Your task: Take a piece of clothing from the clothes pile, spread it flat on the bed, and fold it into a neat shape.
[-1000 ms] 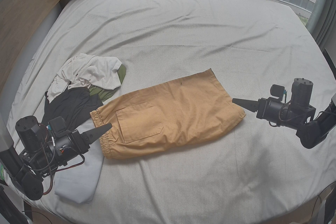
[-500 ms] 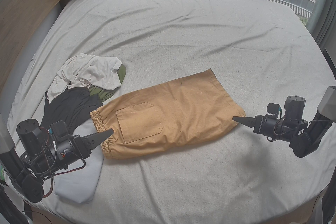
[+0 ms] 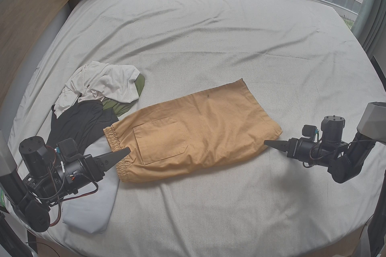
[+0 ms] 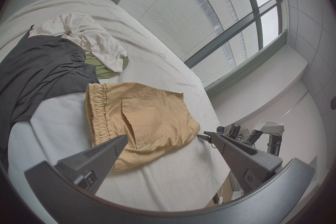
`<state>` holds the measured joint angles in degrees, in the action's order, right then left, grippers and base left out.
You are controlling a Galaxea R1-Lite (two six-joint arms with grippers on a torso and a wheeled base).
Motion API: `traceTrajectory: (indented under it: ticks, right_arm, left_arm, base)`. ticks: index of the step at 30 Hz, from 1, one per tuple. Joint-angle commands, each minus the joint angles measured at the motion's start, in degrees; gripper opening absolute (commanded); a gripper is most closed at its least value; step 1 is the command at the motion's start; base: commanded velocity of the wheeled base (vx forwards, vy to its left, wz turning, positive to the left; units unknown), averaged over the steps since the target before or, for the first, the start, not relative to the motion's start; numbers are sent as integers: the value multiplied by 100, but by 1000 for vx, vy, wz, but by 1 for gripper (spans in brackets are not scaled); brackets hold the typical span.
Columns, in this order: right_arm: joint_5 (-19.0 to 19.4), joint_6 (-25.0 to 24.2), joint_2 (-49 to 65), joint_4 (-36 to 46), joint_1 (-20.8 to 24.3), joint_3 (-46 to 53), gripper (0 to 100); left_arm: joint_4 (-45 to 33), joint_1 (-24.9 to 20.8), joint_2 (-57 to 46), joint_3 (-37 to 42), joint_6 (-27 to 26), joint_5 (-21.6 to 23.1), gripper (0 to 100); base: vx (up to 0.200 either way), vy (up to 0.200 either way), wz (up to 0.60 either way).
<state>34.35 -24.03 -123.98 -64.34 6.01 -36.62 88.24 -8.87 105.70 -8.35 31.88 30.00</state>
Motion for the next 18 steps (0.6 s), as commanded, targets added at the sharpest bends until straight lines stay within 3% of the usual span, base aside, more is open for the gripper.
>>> traceTrajectory:
  ticks: [1, 18]
  right_arm:
    - [1, 3, -153, -8, -3, -47, 100]
    - [-25, -41, -619, -61, 23, -504, 100]
  left_arm:
    - [1, 0, 12, 0, -6, -12, 100]
    - [9, -9, 3, 0, -15, -21, 100]
  base:
    - [0, 0, 0]
    - [0, 0, 0]
